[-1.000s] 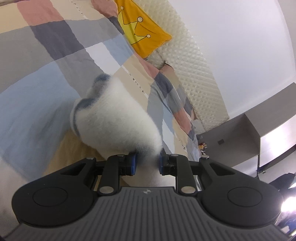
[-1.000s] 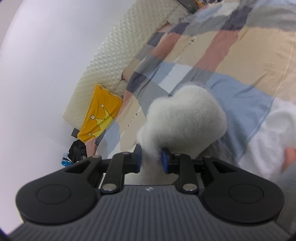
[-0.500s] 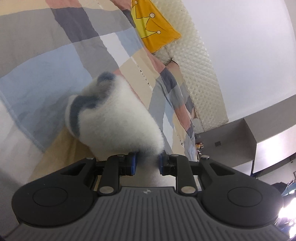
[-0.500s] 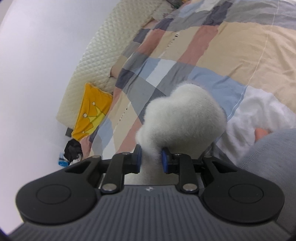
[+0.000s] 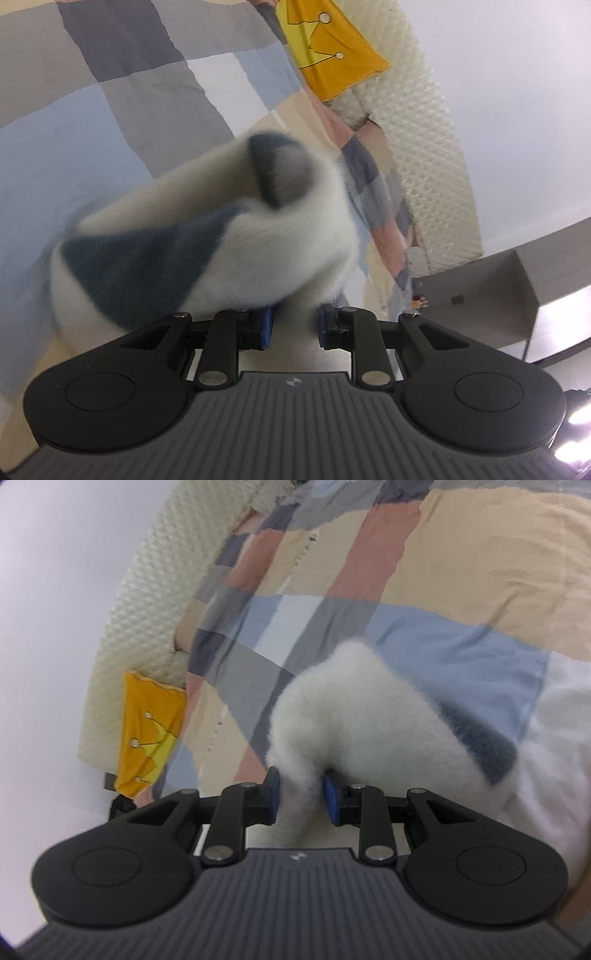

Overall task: Fold large clothes
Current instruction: 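Lift the edge with both grippers and fold it over the sweater, then open both grippers and release the sweater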

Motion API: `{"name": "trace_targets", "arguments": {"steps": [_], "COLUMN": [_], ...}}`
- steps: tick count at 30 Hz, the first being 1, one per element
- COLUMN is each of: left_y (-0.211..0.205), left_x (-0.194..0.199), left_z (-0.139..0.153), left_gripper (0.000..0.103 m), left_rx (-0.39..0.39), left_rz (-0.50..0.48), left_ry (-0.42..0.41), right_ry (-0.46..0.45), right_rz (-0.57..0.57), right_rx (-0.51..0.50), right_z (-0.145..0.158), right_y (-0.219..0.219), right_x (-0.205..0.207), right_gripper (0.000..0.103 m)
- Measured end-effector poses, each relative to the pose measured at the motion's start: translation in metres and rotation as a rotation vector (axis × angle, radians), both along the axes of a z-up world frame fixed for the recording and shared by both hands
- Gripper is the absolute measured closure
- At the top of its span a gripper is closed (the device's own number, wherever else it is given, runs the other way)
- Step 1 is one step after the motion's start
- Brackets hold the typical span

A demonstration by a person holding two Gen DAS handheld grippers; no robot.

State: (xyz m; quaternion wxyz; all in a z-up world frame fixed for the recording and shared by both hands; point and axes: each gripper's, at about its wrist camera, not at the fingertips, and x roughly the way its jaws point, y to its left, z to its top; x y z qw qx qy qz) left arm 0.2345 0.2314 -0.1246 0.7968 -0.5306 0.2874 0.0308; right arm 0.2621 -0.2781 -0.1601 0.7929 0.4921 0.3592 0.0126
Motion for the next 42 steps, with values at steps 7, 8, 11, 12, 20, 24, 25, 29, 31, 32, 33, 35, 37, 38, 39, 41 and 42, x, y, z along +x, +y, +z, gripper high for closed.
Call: {"name": "trace_targets", "arguments": {"steps": [7, 8, 11, 12, 20, 24, 25, 29, 31, 32, 33, 35, 37, 38, 39, 41, 42], "left_y": [0.016, 0.018, 0.023, 0.025, 0.028, 0.026, 0.026, 0.031, 0.032, 0.033, 0.033, 0.032, 0.028, 0.025, 0.021, 0.013, 0.007], "left_x": [0.042, 0.048, 0.067, 0.071, 0.098, 0.103, 0.104, 0.103, 0.101, 0.100, 0.098, 0.095, 0.090, 0.088, 0.087, 0.083, 0.083], "left_z": [-0.041, -0.044, -0.052, -0.055, -0.080, -0.081, -0.082, -0.079, -0.076, -0.074, -0.072, -0.066, -0.057, -0.052, -0.047, -0.038, -0.035], "left_gripper": [0.078, 0.078, 0.080, 0.081, 0.084, 0.084, 0.084, 0.083, 0.080, 0.076, 0.074, 0.055, 0.038, 0.032, 0.031, 0.030, 0.030], "left_rx": [-0.010, -0.005, 0.024, 0.022, 0.056, 0.096, 0.095, 0.077, 0.082, 0.084, 0.083, 0.091, 0.118, 0.138, 0.155, 0.196, 0.221], "left_rz": [0.006, 0.004, 0.009, 0.019, -0.001, -0.020, -0.021, -0.045, -0.074, -0.080, -0.084, -0.095, -0.096, -0.098, -0.098, -0.117, -0.134], "left_ry": [0.019, 0.019, 0.012, -0.008, -0.006, -0.014, -0.016, -0.028, -0.038, -0.045, -0.053, -0.078, -0.098, -0.108, -0.123, -0.146, -0.154], "right_ry": [-0.029, -0.035, -0.043, -0.048, -0.060, -0.106, -0.112, -0.121, -0.134, -0.144, -0.152, -0.169, -0.192, -0.206, -0.227, -0.264, -0.278], "right_rz": [0.077, 0.081, 0.085, 0.088, 0.118, 0.150, 0.156, 0.154, 0.157, 0.161, 0.166, 0.170, 0.174, 0.175, 0.175, 0.180, 0.188], "right_rx": [-0.085, -0.094, -0.106, -0.116, -0.187, -0.317, -0.346, -0.373, -0.382, -0.389, -0.399, -0.411, -0.424, -0.434, -0.443, -0.466, -0.477], "right_z": [-0.020, -0.023, -0.030, -0.030, -0.050, -0.045, -0.045, -0.041, -0.038, -0.036, -0.034, -0.029, -0.023, -0.019, -0.016, -0.011, -0.008], "right_y": [0.010, 0.011, 0.015, 0.016, 0.021, 0.036, 0.039, 0.040, 0.039, 0.039, 0.041, 0.041, 0.041, 0.041, 0.041, 0.043, 0.044], "right_x": [0.041, 0.046, 0.062, 0.067, 0.087, 0.093, 0.094, 0.092, 0.088, 0.086, 0.084, 0.079, 0.075, 0.072, 0.068, 0.061, 0.058], "right_gripper": [0.075, 0.075, 0.075, 0.076, 0.080, 0.080, 0.079, 0.079, 0.078, 0.077, 0.077, 0.074, 0.059, 0.051, 0.035, 0.026, 0.024]}}
